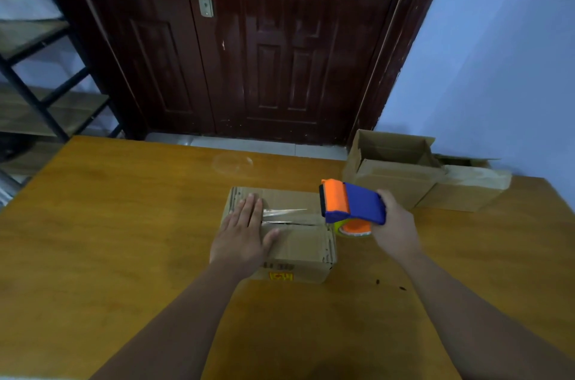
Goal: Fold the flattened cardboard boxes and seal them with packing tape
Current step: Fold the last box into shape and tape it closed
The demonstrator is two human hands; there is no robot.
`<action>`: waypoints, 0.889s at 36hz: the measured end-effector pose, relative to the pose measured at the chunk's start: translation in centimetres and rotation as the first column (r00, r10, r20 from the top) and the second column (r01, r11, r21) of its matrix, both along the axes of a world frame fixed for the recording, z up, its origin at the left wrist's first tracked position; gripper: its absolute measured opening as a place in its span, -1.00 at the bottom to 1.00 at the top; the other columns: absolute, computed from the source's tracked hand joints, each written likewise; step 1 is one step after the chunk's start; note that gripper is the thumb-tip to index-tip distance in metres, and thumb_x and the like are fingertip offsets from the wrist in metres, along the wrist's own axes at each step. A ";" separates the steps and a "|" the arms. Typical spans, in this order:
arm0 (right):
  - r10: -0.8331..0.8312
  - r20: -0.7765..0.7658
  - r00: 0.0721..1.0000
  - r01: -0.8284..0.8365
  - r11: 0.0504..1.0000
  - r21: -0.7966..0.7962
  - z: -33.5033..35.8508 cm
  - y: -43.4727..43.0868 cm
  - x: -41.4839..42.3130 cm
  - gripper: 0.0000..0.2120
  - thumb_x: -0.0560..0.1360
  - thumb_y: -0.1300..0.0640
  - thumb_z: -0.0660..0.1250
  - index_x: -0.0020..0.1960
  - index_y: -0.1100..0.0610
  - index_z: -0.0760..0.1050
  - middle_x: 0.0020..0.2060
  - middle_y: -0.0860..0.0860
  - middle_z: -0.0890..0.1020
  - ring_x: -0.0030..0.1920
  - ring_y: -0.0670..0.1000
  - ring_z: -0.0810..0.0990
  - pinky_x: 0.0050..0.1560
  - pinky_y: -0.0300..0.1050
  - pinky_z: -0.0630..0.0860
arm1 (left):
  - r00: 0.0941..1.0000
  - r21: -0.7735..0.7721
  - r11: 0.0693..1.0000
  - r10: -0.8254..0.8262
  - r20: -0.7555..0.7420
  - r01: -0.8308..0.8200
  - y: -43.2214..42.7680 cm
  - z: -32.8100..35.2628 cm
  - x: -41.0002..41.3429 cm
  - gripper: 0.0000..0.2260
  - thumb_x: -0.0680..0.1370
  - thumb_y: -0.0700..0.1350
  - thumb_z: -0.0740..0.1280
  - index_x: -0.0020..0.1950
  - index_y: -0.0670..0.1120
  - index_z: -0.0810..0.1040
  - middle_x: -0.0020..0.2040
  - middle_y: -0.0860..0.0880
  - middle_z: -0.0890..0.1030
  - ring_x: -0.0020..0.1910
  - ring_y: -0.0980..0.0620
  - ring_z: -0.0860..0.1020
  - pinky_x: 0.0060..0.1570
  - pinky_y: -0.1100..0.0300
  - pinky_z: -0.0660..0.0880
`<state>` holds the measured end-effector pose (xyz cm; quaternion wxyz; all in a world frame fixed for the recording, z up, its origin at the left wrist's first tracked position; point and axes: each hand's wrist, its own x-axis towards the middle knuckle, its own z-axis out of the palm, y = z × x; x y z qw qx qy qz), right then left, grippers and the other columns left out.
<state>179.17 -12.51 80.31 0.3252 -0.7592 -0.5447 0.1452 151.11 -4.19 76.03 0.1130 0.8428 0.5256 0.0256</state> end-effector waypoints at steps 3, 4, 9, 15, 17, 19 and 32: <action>-0.044 -0.035 0.998 0.043 0.998 -0.041 -1.0 -0.5 -0.2 -0.64 0.47 0.30 0.36 0.19 0.07 0.36 -0.13 -0.06 0.51 -0.16 -0.12 0.50 -0.25 -0.29 0.36 | 1.000 0.004 1.000 -0.009 -0.003 0.009 -0.1 -0.1 -0.1 -0.20 0.42 0.37 -0.41 0.56 -0.03 -0.22 0.57 0.01 -0.23 0.53 0.06 -0.24 0.48 0.13 -0.20; -0.061 -0.052 0.997 0.059 0.997 -0.048 -1.4 -0.7 -0.3 -0.65 0.47 0.29 0.36 0.17 0.05 0.35 -0.14 -0.08 0.50 -0.17 -0.14 0.48 -0.27 -0.30 0.35 | 1.000 0.004 1.000 -0.012 -0.005 0.012 -0.1 -0.1 -0.1 -0.21 0.42 0.36 -0.40 0.56 -0.03 -0.21 0.57 0.01 -0.23 0.53 0.06 -0.24 0.48 0.13 -0.19; -0.130 -0.172 0.977 0.120 0.991 -0.066 -3.1 -2.0 0.0 -0.66 0.49 0.32 0.32 0.10 -0.02 0.32 -0.14 -0.06 0.53 -0.16 -0.07 0.51 -0.29 -0.23 0.37 | 1.000 0.013 1.000 -0.015 0.009 0.015 0.0 -0.2 0.0 -0.22 0.45 0.36 -0.34 0.57 -0.03 -0.15 0.57 0.02 -0.17 0.54 0.06 -0.18 0.48 0.12 -0.14; -0.193 -0.247 0.949 0.170 0.979 -0.111 -4.0 -1.5 0.0 -0.61 0.49 0.38 0.27 0.16 -0.01 0.30 -0.15 -0.05 0.52 -0.21 -0.11 0.50 -0.33 -0.18 0.39 | 1.000 -0.002 1.000 -0.013 0.010 0.013 0.0 0.1 0.0 -0.23 0.46 0.36 -0.31 0.58 -0.03 -0.14 0.58 0.02 -0.15 0.54 0.06 -0.15 0.48 0.13 -0.13; -0.204 -0.272 0.941 0.177 0.977 -0.122 -4.4 -1.5 0.0 -0.63 0.50 0.36 0.28 0.18 0.02 0.31 -0.13 -0.04 0.53 -0.21 -0.11 0.51 -0.33 -0.21 0.38 | 1.000 0.004 1.000 -0.014 0.002 0.014 0.0 0.1 0.0 -0.23 0.46 0.36 -0.31 0.58 -0.04 -0.14 0.58 0.01 -0.15 0.54 0.06 -0.15 0.48 0.13 -0.14; -0.203 -0.279 0.938 0.171 0.976 -0.135 -5.0 -1.6 -0.1 -0.62 0.51 0.34 0.29 0.19 -0.02 0.30 -0.13 -0.05 0.54 -0.21 -0.13 0.51 -0.33 -0.24 0.36 | 1.000 0.009 1.000 -0.016 -0.011 0.016 0.0 0.1 0.0 -0.22 0.46 0.36 -0.32 0.57 -0.04 -0.15 0.58 0.01 -0.16 0.54 0.07 -0.16 0.47 0.15 -0.16; -0.124 -0.191 0.974 0.085 0.976 -0.199 -6.8 -1.7 0.5 -0.58 0.51 0.18 0.36 0.32 0.10 0.33 0.06 0.10 0.54 -0.03 0.05 0.51 -0.11 -0.08 0.41 | 0.977 -0.034 0.995 -0.097 -0.188 0.093 -0.3 1.1 1.1 -0.17 0.39 0.38 -0.46 0.54 -0.08 -0.30 0.54 0.00 -0.30 0.52 0.04 -0.30 0.46 0.07 -0.29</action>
